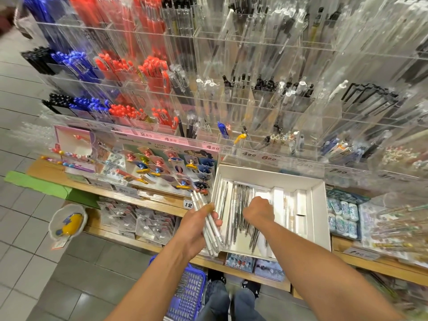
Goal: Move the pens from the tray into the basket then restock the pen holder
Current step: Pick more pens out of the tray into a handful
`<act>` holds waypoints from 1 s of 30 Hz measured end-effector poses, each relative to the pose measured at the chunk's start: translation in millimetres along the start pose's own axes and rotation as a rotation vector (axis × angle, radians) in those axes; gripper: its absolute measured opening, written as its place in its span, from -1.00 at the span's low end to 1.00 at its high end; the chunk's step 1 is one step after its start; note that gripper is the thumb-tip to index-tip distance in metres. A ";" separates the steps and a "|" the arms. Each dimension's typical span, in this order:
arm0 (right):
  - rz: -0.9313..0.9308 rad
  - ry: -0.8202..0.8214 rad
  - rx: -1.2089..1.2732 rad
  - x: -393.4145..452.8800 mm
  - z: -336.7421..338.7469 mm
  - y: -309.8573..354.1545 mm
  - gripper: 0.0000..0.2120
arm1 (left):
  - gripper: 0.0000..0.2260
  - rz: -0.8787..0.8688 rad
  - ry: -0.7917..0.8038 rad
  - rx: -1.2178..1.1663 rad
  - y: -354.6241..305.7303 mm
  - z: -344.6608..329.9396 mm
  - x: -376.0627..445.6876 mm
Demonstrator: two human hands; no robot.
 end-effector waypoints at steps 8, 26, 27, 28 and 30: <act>0.265 0.102 0.547 -82.8 38.1 25.3 -0.93 | -0.71 -0.014 -0.017 0.056 3.8 -8.9 5.0; 0.189 0.023 0.399 -18.4 12.5 76.2 -0.84 | -0.89 -0.055 -0.039 -0.011 0.4 14.7 1.0; 0.171 0.030 0.362 -13.4 6.9 81.6 -0.84 | -0.89 -0.051 -0.032 -0.017 -0.1 17.0 0.0; 0.148 0.029 0.328 -9.2 3.7 85.4 -0.82 | -0.88 -0.047 -0.023 -0.031 -0.7 19.0 -0.3; 0.127 0.021 0.286 -3.9 2.4 91.0 -0.79 | -0.88 -0.047 -0.007 -0.070 -2.2 23.2 -0.9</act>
Point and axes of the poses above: each hand's wrist, its own x-axis towards the middle knuckle, its own z-axis out of the back of the hand, y = z × x, the point moved 4 cm from there along x, towards the middle knuckle, and after that the axes turned 14 degrees about z, right-handed, at the moved point
